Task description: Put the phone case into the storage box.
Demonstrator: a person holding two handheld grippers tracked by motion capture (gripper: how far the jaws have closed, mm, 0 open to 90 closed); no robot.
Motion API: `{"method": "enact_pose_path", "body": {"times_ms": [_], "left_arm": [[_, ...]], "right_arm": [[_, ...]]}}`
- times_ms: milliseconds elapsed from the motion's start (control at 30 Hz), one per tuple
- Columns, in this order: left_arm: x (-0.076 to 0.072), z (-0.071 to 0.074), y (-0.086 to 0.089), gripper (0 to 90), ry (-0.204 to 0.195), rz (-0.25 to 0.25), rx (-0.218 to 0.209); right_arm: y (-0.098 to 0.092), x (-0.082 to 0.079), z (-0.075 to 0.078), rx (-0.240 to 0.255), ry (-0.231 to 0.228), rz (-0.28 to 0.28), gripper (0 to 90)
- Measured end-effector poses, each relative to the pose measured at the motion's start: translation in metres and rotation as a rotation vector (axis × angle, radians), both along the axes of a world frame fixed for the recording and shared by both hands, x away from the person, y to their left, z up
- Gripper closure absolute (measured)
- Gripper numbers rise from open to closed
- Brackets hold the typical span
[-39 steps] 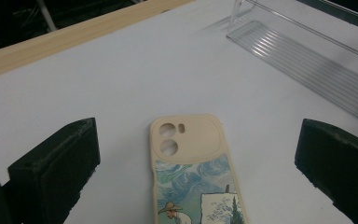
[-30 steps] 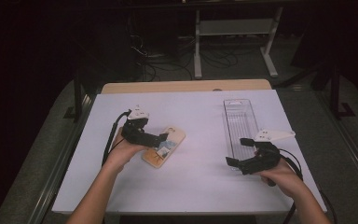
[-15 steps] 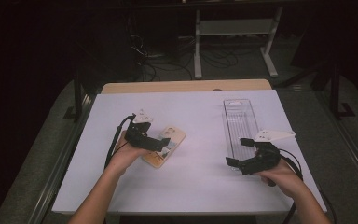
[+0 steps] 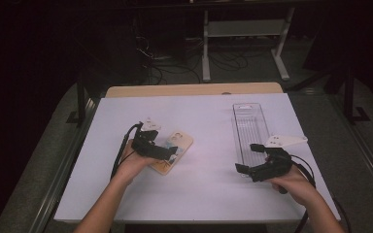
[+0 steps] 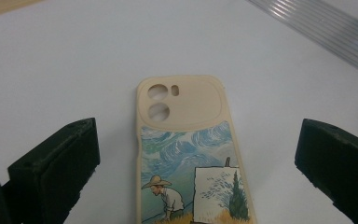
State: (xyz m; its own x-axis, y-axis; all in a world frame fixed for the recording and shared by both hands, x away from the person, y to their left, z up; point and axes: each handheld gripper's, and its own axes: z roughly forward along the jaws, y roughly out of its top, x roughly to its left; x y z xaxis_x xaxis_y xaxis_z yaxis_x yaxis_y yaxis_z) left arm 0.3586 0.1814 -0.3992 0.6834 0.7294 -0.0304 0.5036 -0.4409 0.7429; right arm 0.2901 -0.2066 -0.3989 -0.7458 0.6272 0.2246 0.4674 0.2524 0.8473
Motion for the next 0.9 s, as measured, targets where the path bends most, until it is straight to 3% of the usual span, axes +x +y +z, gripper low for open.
{"method": "enact_pose_path", "body": {"times_ms": [267, 900], "left_arm": [[0.0, -0.008, -0.003, 0.0, 0.012, 0.026, -0.011], [-0.003, -0.025, -0.009, 0.0, 0.013, 0.043, 0.014]], "right_arm": [[0.0, 0.0, 0.0, 0.001, 0.0, 0.0, 1.0], [0.0, 0.0, 0.0, 0.001, -0.001, 0.002, 1.0]]}}
